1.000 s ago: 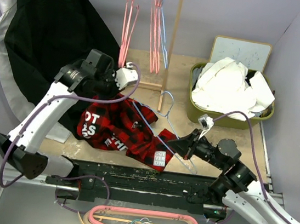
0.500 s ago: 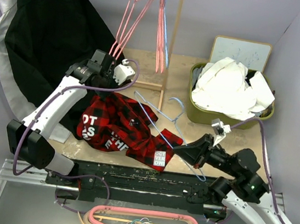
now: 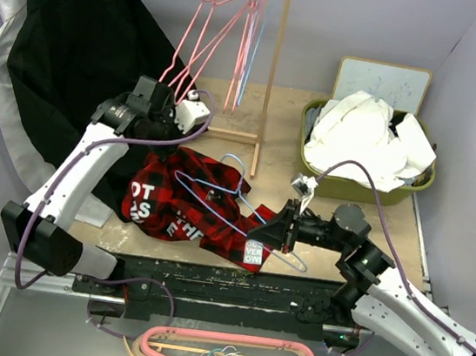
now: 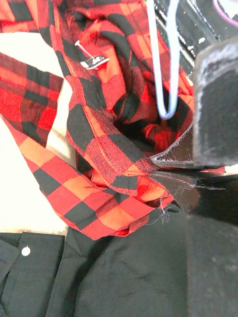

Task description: Place the shirt on the hanger

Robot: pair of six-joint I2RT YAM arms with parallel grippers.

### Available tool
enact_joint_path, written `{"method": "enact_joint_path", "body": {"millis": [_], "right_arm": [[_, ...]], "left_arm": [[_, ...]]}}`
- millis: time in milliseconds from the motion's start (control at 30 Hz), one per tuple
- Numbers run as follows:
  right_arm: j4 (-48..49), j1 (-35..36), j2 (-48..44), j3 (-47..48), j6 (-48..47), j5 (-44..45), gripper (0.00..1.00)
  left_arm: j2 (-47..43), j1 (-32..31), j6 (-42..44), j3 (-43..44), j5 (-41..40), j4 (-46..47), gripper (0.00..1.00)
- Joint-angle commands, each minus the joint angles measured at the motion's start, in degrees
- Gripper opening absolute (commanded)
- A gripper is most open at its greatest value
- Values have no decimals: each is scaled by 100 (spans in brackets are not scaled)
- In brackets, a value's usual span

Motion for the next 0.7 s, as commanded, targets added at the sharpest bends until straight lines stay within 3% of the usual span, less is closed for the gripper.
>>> {"method": "enact_joint_path", "body": {"millis": [0, 133, 367, 500, 667], "right_arm": [[863, 0, 355, 312, -298, -6, 0], [1192, -3, 514, 284, -298, 424, 0], [2281, 32, 1385, 476, -37, 351, 0], [2306, 306, 1789, 785, -158, 534, 0], [2240, 513, 1872, 820, -171, 1406, 0]], "left_arm": [[-577, 176, -32, 216, 738, -139, 0], [-925, 342, 30, 241, 1010, -320, 0], [-1283, 571, 35, 511, 1445, -597, 0], [-1382, 649, 6, 706, 1359, -578, 0], [-1443, 676, 77, 1063, 1557, -866, 0]]}}
